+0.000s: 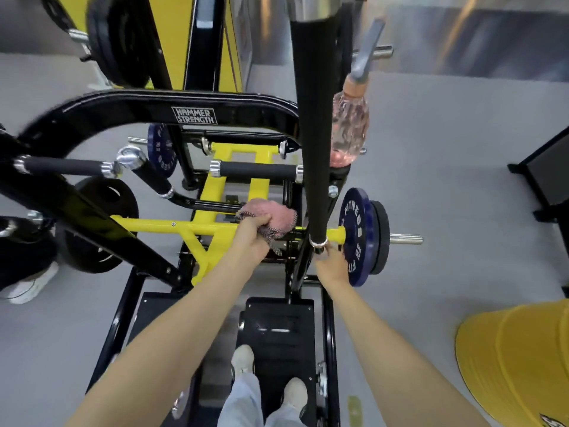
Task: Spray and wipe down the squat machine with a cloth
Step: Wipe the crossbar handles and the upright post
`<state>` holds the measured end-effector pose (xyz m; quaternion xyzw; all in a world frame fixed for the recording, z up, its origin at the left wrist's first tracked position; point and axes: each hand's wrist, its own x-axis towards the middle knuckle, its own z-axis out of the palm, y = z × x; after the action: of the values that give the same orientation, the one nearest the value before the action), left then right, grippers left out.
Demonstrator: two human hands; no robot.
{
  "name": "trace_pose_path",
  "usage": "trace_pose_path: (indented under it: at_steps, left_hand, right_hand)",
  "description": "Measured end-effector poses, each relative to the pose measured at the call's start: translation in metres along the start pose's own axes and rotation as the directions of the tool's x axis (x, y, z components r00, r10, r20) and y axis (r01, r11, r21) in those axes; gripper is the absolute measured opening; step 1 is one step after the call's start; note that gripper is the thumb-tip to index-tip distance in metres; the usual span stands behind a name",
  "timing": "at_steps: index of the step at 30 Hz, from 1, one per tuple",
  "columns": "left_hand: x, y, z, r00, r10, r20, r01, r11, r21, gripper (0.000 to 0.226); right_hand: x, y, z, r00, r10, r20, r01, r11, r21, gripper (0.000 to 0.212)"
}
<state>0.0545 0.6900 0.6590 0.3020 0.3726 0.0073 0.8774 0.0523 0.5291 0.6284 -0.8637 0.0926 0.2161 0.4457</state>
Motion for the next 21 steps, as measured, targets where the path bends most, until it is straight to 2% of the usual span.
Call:
trace_pose_path:
  at_steps: [3, 7, 9, 12, 14, 17, 19, 21]
  left_hand:
    - [-0.027, 0.03, 0.002, 1.0, 0.018, -0.006, -0.017, 0.996, 0.09, 0.024]
    - [-0.063, 0.068, 0.023, 0.997, 0.071, 0.02, -0.073, 0.984, 0.162, 0.016]
    - [-0.078, 0.084, 0.036, 0.994, 0.098, 0.055, -0.109, 0.956, 0.272, 0.015]
    - [-0.093, 0.107, 0.057, 0.979, 0.177, 0.099, -0.202, 0.888, 0.414, 0.013]
    - [-0.106, 0.122, 0.072, 0.963, 0.216, 0.16, -0.267, 0.837, 0.478, 0.02]
    - [-0.12, 0.138, 0.089, 0.949, 0.217, 0.23, -0.31, 0.784, 0.538, 0.027]
    - [-0.127, 0.146, 0.098, 0.949, 0.207, 0.238, -0.307, 0.776, 0.551, 0.029]
    - [-0.128, 0.152, 0.106, 0.946, 0.221, 0.239, -0.319, 0.767, 0.557, 0.031]
  right_hand:
    - [-0.016, -0.008, -0.015, 0.998, 0.052, 0.035, -0.049, 0.996, -0.078, 0.041]
    - [-0.026, -0.048, -0.052, 0.992, 0.084, -0.097, -0.077, 0.994, 0.075, 0.05]
    - [-0.027, -0.072, -0.078, 0.984, 0.04, -0.176, -0.02, 0.993, 0.115, 0.052]
    - [-0.031, -0.11, -0.114, 0.96, -0.074, -0.269, 0.106, 0.989, 0.105, 0.045]
    - [-0.037, -0.138, -0.131, 0.943, -0.153, -0.294, 0.201, 0.969, 0.14, 0.047]
    - [-0.045, -0.173, -0.145, 0.933, -0.255, -0.256, 0.31, 0.928, 0.208, 0.068]
    - [-0.049, -0.191, -0.148, 0.93, -0.305, -0.206, 0.344, 0.919, 0.192, 0.086]
    - [-0.048, -0.203, -0.149, 0.923, -0.337, -0.186, 0.366, 0.918, 0.153, 0.094]
